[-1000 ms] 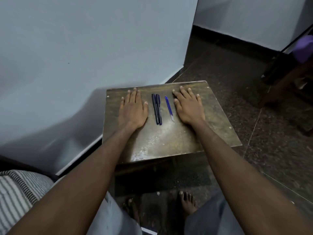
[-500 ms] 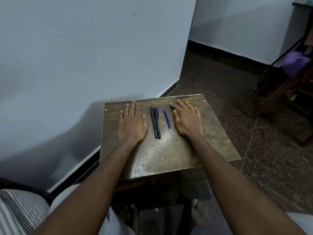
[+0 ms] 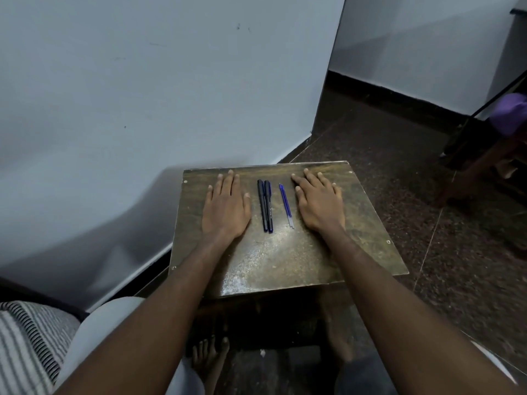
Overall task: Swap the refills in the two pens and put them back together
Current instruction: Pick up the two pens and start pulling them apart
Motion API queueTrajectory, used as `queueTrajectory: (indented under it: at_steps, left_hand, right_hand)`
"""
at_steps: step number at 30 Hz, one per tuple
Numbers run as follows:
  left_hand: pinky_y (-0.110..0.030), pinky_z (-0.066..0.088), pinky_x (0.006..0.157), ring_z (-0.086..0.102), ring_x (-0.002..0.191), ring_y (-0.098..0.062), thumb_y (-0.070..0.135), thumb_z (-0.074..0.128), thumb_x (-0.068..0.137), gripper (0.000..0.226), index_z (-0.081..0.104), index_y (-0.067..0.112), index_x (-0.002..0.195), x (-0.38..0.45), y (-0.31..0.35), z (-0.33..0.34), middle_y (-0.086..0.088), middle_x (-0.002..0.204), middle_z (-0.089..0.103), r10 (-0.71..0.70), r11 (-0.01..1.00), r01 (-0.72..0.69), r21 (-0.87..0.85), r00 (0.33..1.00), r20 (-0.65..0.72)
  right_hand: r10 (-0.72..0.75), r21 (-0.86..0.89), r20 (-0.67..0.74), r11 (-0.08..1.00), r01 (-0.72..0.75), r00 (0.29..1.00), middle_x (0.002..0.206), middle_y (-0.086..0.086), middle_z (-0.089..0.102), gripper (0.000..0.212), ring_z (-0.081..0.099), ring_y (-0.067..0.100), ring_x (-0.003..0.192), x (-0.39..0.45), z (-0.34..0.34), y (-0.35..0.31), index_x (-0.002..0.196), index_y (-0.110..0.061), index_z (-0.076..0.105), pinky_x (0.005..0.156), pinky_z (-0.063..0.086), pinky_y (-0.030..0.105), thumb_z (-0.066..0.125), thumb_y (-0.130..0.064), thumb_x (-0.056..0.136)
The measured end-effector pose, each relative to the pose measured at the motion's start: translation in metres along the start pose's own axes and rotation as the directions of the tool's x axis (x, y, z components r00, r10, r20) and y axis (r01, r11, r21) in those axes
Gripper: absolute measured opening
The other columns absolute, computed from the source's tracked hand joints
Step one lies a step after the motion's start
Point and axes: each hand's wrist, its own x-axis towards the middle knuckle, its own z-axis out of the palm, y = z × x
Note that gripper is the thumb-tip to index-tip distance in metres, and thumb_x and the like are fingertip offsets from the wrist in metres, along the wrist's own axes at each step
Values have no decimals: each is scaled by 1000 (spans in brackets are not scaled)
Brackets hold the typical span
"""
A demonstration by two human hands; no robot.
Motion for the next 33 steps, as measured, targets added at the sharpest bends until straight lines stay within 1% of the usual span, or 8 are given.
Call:
queueTrajectory:
  at_steps: [6,9,11,14,18,23,27,33]
  left_hand:
    - [-54,11,136,7,169,-31,39,26,116,64,16,10,172,-10,3,1,-10,182,10,-5,1000,5,3,999,33]
    - [-56,12,134,9,168,-35,38,29,116,65,16,8,172,-5,10,-5,-13,182,10,-26,999,24,26,997,75]
    - [-59,17,134,13,167,-38,36,34,115,65,20,6,170,-1,16,-11,-16,180,14,-41,999,38,38,996,85]
    - [-61,32,128,24,162,-43,34,40,114,60,32,1,164,8,25,-21,-21,175,26,-65,995,54,79,988,140]
    - [-54,53,104,48,138,-42,43,41,113,55,50,2,147,17,29,-33,-22,151,50,-60,989,41,145,990,130]
    - [-52,51,107,44,144,-39,57,49,107,65,51,9,151,21,17,-41,-22,154,47,-37,998,30,55,989,143]
    - [-52,51,109,42,146,-37,56,59,105,71,38,24,165,19,17,-46,-20,152,46,14,994,4,-112,987,163]
    - [-48,50,103,42,142,-33,48,56,108,58,37,44,163,11,26,-46,-13,144,45,63,992,-42,-123,983,172]
  right_hand:
    - [28,165,111,985,-46,993,177,-4,34,48,19,24,167,3,-10,4,162,-31,48,134,7,56,35,-36,117]
    - [62,175,155,980,-89,986,166,6,51,47,39,31,159,20,-22,0,159,-20,50,131,25,59,37,-34,116]
    - [70,141,170,986,-95,983,158,12,59,47,52,34,148,31,-26,-5,157,-14,52,124,39,53,40,-32,116]
    - [50,30,218,998,-57,975,155,16,60,45,56,37,142,38,-28,-7,154,-11,53,120,44,53,43,-28,113]
    - [48,-100,266,995,-22,963,156,13,53,43,50,36,143,28,-30,-19,152,-12,51,119,43,57,41,-27,113]
    - [101,-45,174,994,-95,980,149,12,57,43,55,34,136,4,-41,-44,150,-18,54,115,46,54,48,-36,112]
    - [38,25,50,999,-39,998,124,4,69,30,66,26,115,-19,-47,-66,131,-25,69,98,56,47,62,-39,106]
    - [-50,82,91,996,43,995,96,-1,77,19,74,24,95,-28,-38,-70,118,-27,75,81,62,41,71,-31,99]
